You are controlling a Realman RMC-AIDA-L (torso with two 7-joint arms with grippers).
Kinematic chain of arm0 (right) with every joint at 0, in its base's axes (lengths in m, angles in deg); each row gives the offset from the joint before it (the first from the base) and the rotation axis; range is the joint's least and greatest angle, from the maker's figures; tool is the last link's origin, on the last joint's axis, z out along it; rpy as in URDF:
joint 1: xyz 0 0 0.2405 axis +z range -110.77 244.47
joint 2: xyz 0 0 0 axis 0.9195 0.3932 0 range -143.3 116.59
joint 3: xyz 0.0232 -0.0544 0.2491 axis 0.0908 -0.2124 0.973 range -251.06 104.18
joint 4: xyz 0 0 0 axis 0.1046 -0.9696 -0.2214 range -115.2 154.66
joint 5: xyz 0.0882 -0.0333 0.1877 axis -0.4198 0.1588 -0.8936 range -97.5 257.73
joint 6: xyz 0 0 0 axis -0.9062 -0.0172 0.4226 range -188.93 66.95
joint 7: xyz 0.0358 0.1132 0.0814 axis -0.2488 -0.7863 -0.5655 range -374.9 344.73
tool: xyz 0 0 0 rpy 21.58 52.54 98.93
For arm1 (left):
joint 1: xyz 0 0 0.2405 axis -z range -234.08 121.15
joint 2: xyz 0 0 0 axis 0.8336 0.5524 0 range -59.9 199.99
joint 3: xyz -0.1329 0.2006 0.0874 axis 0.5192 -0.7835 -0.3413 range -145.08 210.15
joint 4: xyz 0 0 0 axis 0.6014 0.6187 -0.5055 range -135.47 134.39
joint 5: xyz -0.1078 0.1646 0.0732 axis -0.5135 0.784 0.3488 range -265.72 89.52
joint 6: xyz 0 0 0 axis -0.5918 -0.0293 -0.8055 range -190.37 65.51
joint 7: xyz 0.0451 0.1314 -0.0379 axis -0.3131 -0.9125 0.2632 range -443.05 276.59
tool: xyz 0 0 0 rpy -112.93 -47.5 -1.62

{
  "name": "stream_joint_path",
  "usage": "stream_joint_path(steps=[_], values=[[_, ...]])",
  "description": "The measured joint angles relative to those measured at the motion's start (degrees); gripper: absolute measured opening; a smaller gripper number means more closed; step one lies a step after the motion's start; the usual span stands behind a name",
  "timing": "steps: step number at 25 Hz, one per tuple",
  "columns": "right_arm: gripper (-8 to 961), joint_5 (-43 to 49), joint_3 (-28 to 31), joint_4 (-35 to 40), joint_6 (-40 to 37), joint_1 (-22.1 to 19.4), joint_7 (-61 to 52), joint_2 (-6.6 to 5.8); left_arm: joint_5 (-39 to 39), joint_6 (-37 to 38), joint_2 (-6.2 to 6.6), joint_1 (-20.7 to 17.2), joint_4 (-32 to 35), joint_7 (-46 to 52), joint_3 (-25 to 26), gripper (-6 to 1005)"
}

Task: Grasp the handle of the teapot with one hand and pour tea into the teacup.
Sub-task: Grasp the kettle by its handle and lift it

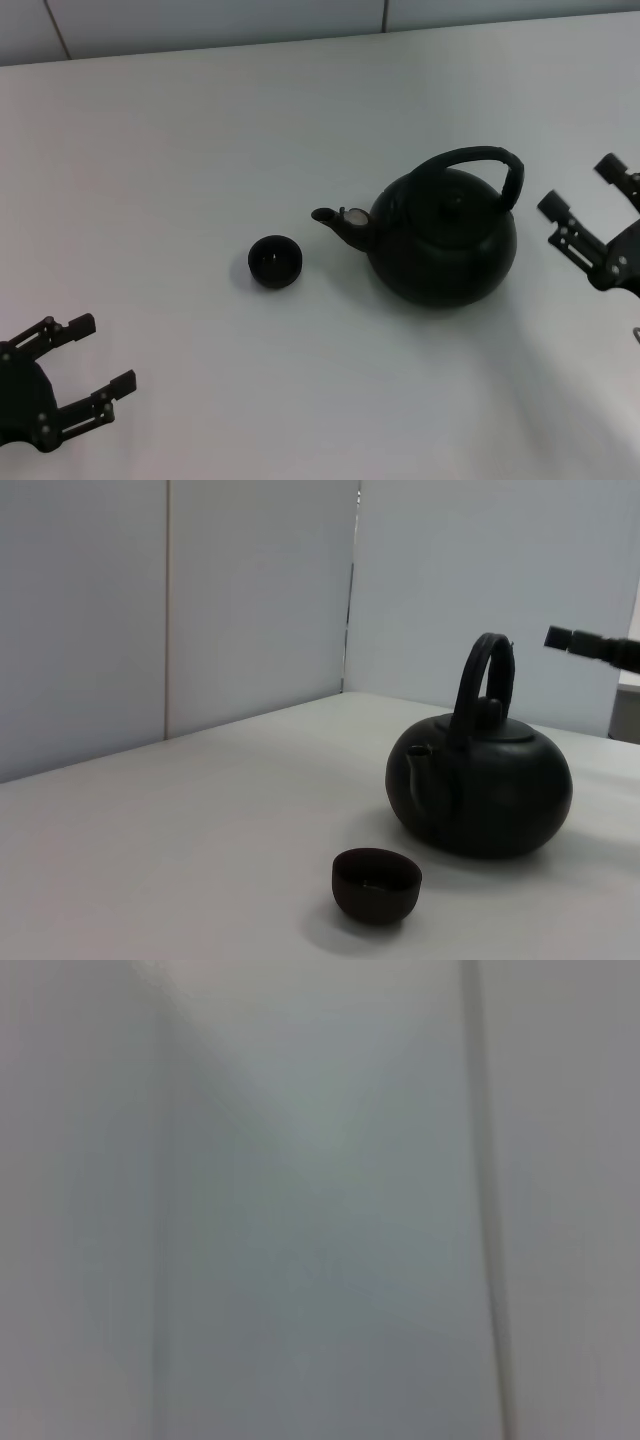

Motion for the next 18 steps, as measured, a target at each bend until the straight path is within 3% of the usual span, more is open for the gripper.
stream_joint_path(steps=[4,8,18], values=[[775,-5.14,1.73,-12.04,4.58,1.65,12.80,0.02,-0.25,0.00,-0.04,0.09,-0.10,0.06,0.02,818],[771,-5.31,2.69,-15.97,7.22,2.47,18.17,0.04,-0.30,0.01,-0.10,0.17,-0.11,0.20,0.02,818],[762,-5.46,2.98,-16.61,9.03,3.29,19.62,-0.13,-0.45,0.03,-0.29,0.36,-0.49,0.22,-0.01,818]])
